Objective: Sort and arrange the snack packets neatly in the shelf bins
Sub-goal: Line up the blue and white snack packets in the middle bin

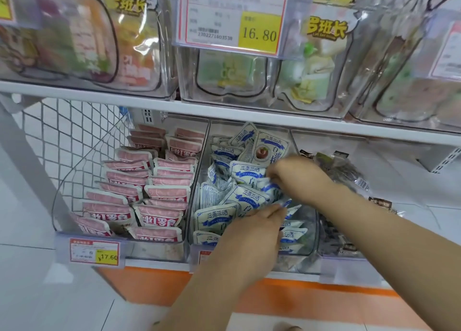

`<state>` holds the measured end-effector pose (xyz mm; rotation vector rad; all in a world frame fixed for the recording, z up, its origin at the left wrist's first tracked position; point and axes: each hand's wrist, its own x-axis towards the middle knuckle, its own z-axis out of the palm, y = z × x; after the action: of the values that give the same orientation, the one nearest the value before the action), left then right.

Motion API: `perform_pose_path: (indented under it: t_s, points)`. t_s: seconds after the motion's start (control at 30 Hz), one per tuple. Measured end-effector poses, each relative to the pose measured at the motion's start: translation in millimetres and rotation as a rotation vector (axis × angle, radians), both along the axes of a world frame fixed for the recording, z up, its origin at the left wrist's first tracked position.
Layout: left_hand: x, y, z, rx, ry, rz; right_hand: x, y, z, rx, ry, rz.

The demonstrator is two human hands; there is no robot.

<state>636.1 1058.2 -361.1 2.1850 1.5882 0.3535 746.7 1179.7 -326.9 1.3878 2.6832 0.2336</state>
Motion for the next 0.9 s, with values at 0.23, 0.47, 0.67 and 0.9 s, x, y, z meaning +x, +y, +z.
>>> perform_pose_path:
  t_s: [0.23,0.47,0.67,0.9]
  points:
    - [-27,-5,18,0.015,-0.118,0.134,2,2,2,-0.044,-0.084,-0.057]
    - [-67,-19,27,0.047,-0.229,0.315,-14,-52,28,-0.166,0.243,0.113]
    - [-79,-21,23,0.041,-0.276,0.334,-32,-45,15,-0.331,-0.006,0.167]
    - [-86,-22,21,-0.019,-0.314,0.314,-51,-44,5,-0.246,-0.166,0.186]
